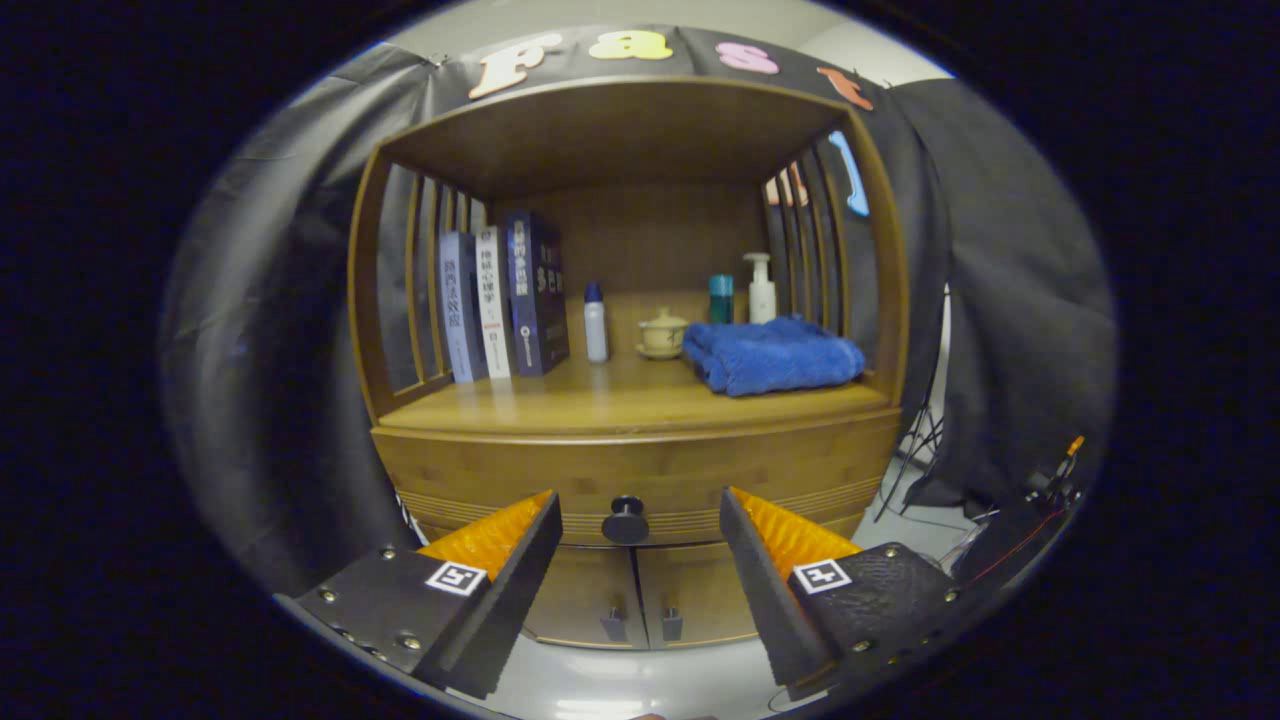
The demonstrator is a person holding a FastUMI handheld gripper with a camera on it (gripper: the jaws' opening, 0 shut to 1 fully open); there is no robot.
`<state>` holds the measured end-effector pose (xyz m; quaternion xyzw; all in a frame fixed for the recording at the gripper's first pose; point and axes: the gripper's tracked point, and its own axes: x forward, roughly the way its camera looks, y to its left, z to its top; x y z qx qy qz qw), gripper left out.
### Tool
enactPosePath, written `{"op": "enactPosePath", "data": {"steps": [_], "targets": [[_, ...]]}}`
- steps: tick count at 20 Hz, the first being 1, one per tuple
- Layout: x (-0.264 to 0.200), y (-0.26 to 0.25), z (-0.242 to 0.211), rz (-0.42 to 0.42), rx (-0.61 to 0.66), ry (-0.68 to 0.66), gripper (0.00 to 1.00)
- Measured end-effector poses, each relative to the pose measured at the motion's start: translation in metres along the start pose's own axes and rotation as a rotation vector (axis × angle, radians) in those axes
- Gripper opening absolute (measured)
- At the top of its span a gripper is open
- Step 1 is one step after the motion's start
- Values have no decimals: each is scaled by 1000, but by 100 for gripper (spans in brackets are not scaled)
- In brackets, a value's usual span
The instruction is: Pull open the drawer, take out the items inside it, and place them on the countertop above the cabinet.
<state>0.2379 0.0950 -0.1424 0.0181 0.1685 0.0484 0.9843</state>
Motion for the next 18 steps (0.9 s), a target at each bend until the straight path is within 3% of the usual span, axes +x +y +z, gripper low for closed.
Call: {"op": "enactPosePath", "data": {"steps": [2,5,10,14,15,16,18], "targets": [[32,7,-19,25,22,44,96],[73,4,-45,18,15,108,86],[94,10,-55,52,12,118,79],[102,18,-58,91,15,132,41],[98,18,-59,83,-5,135,41],[95,16,-58,70,-11,137,35],[91,16,-62,52,2,145,35]]}}
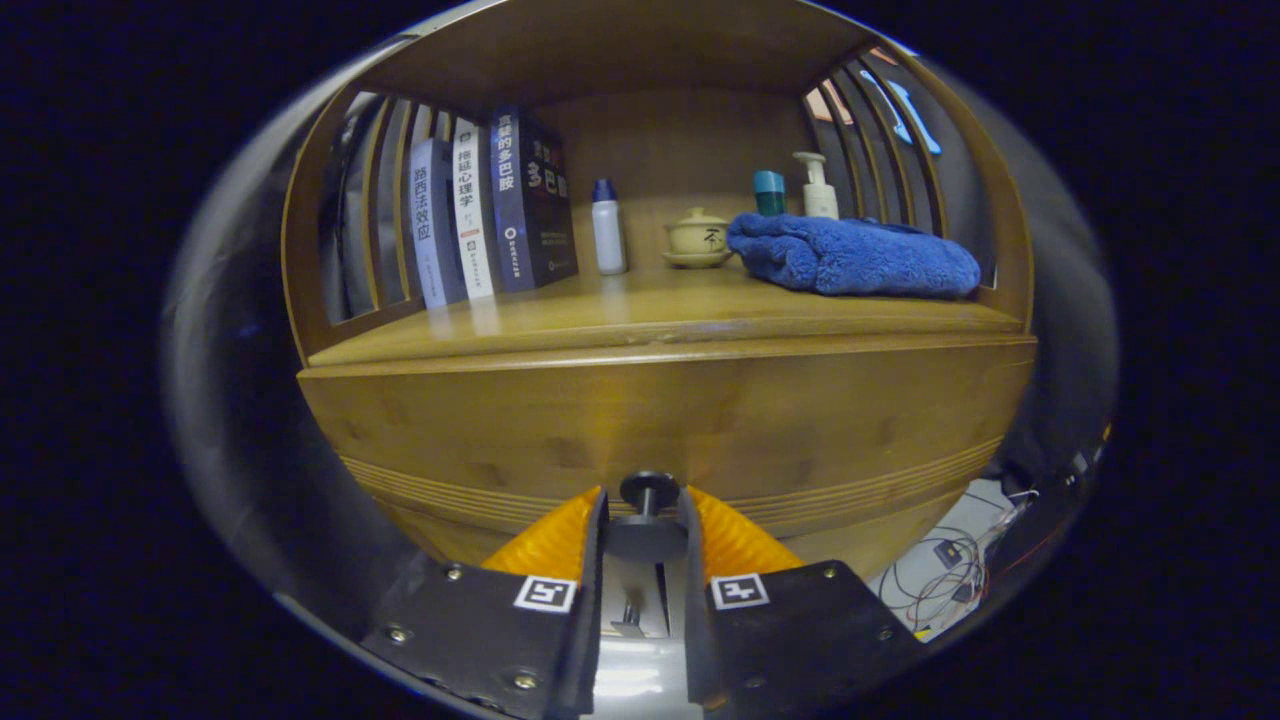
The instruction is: Pull open the drawer, take out the items inside it, and place them on the countertop above the cabinet.
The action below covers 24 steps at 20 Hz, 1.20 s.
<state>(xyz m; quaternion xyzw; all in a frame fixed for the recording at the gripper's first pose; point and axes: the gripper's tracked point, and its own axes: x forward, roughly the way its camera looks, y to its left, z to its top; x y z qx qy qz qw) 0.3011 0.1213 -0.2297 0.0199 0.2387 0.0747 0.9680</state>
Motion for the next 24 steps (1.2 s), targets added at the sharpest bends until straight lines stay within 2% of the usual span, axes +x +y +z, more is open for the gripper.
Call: {"op": "enactPosePath", "data": {"steps": [4,15,18,19,21,22,24], "targets": [[-40,-3,-14,-27,39,16,35],[-154,-10,-53,-125,35,82,35],[-186,-8,-62,-123,32,103,35],[-203,-15,-63,-145,3,59,35],[-235,-61,-17,-223,69,-140,12],[-245,-83,-3,-289,105,-181,1],[-279,-110,9,-379,71,-159,3]]}}
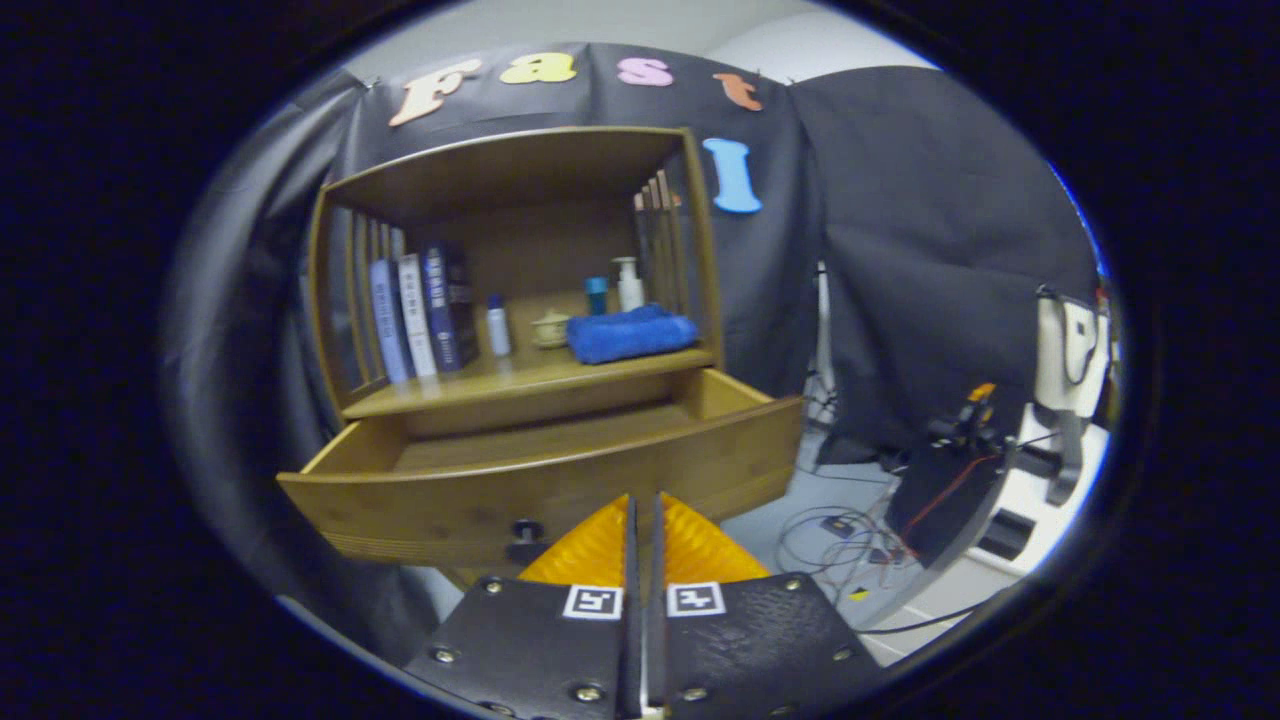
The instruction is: Pull open the drawer, take out the items inside it, and place them on the countertop above the cabinet.
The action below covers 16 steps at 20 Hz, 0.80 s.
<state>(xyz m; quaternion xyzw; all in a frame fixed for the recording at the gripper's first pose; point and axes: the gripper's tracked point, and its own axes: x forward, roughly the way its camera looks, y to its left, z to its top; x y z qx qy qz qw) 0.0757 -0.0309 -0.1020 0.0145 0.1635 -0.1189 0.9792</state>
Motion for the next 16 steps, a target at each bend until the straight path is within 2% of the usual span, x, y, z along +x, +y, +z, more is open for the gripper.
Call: {"op": "enactPosePath", "data": {"steps": [2,7,16], "targets": [[-22,-28,10,-46,-44,12,3],[-34,-41,-5,-94,-71,41,3],[-27,-28,11,-74,-57,10,3]]}}
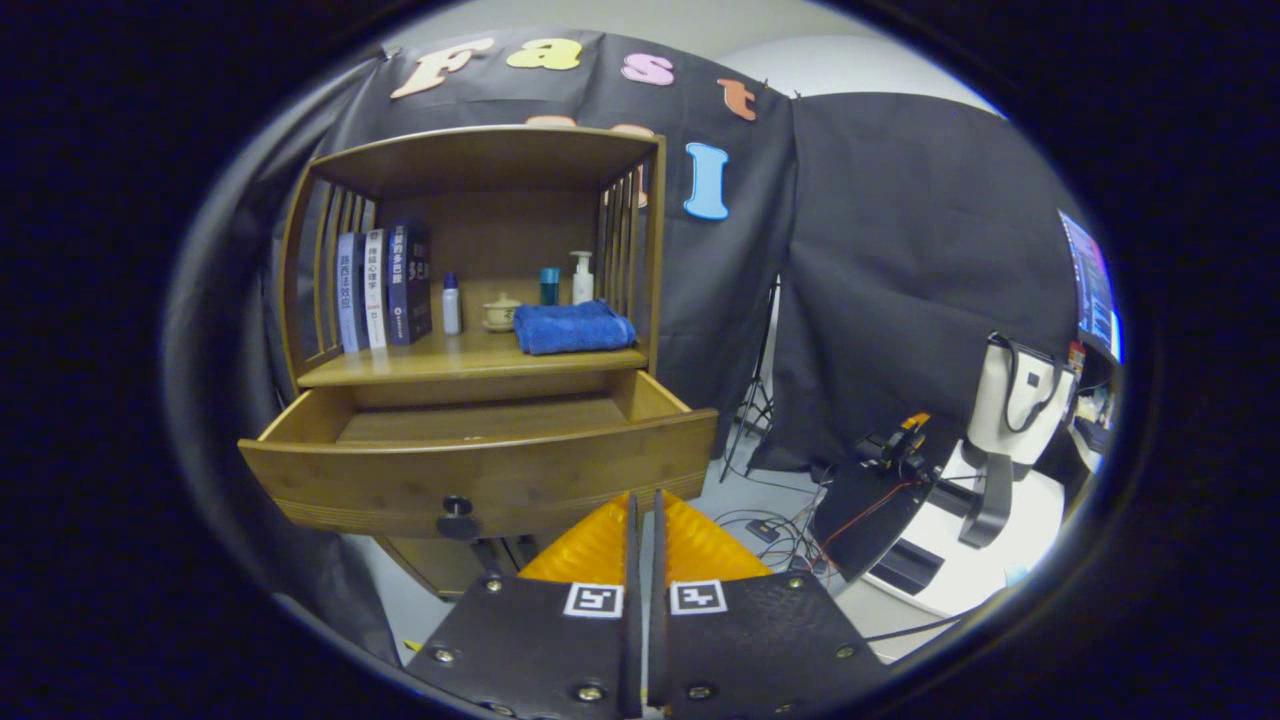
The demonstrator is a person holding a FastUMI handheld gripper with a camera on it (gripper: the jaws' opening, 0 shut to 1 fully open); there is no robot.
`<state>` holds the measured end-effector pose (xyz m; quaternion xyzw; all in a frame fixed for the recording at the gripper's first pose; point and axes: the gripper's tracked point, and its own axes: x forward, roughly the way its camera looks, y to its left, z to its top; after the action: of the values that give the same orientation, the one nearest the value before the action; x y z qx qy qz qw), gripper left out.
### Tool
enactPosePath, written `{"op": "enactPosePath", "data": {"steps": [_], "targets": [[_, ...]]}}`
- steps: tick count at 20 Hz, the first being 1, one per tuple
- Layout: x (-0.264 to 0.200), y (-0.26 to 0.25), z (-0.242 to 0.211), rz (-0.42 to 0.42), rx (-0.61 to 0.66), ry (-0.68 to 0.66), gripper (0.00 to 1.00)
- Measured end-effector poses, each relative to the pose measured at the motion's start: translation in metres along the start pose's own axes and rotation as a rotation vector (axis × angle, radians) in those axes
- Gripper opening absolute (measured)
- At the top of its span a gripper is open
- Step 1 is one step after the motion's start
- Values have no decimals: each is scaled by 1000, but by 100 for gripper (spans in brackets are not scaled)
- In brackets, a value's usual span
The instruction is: Pull open the drawer, take out the items inside it, and place them on the countertop above the cabinet.
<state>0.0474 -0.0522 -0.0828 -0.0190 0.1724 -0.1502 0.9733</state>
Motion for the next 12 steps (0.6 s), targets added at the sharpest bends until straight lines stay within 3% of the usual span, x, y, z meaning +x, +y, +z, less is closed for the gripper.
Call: {"op": "enactPosePath", "data": {"steps": [6,7,8,10,12], "targets": [[39,59,24,112,48,33,4],[49,69,28,115,51,37,8],[58,78,33,113,49,47,21],[73,110,38,154,31,73,30],[89,149,46,230,4,92,30]]}}
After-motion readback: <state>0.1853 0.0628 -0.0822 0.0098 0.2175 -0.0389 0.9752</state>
